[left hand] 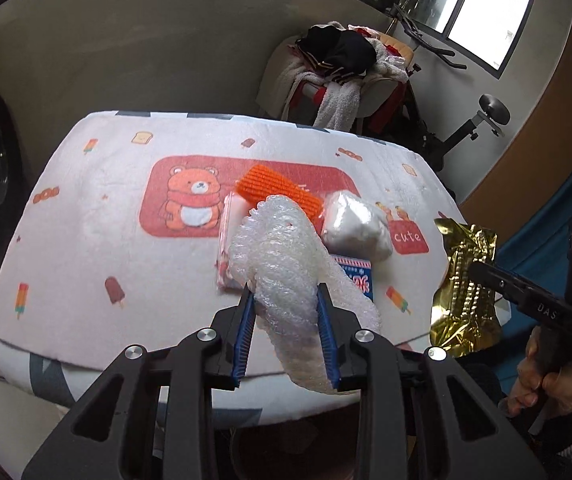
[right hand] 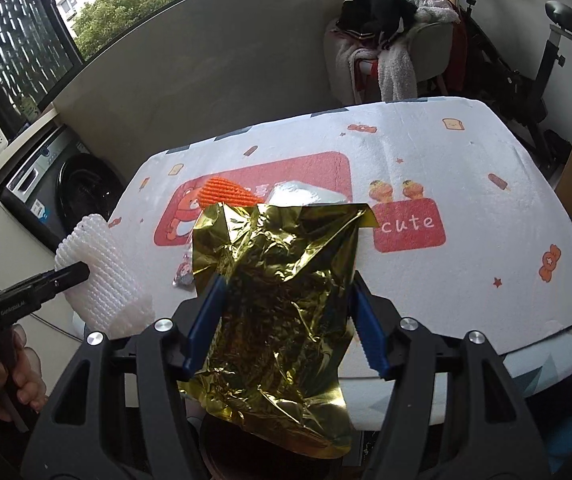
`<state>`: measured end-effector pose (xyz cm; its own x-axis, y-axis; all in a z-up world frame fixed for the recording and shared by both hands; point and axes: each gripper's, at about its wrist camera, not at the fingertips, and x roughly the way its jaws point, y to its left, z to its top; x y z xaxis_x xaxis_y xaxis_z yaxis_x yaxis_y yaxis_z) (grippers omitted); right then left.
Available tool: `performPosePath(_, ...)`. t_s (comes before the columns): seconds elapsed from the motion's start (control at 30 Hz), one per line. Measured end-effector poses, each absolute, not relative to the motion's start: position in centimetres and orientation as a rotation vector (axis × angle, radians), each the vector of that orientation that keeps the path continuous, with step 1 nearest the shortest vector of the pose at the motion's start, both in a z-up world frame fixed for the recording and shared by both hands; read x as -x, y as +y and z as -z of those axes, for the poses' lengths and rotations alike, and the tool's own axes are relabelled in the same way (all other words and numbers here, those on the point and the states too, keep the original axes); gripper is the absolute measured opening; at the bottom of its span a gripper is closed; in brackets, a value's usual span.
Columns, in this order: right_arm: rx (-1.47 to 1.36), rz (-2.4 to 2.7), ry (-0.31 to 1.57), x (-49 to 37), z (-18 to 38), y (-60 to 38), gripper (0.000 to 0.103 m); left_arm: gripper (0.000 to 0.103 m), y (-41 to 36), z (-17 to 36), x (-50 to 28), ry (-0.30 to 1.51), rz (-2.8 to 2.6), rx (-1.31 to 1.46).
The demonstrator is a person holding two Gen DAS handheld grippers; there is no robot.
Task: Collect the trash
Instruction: 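Carry both held items down into the brown bin and open both tools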
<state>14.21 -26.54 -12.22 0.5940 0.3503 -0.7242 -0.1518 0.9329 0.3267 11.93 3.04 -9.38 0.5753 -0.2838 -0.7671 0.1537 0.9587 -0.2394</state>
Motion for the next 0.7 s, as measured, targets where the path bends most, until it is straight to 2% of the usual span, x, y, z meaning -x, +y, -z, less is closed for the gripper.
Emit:
performPosePath(0.27, -0.161, -0.344, 0.828, -10.3, 13.3, -24.5, 0.063, 0.029, 2.9, 13.8, -5.0, 0.938, 0.232, 0.07)
performPosePath(0.7, -0.127, -0.403, 0.836, -5.8, 19.4, -22.3, 0.063, 0.03, 0.0, 21.1, 1.4, 0.917, 0.31, -0.059)
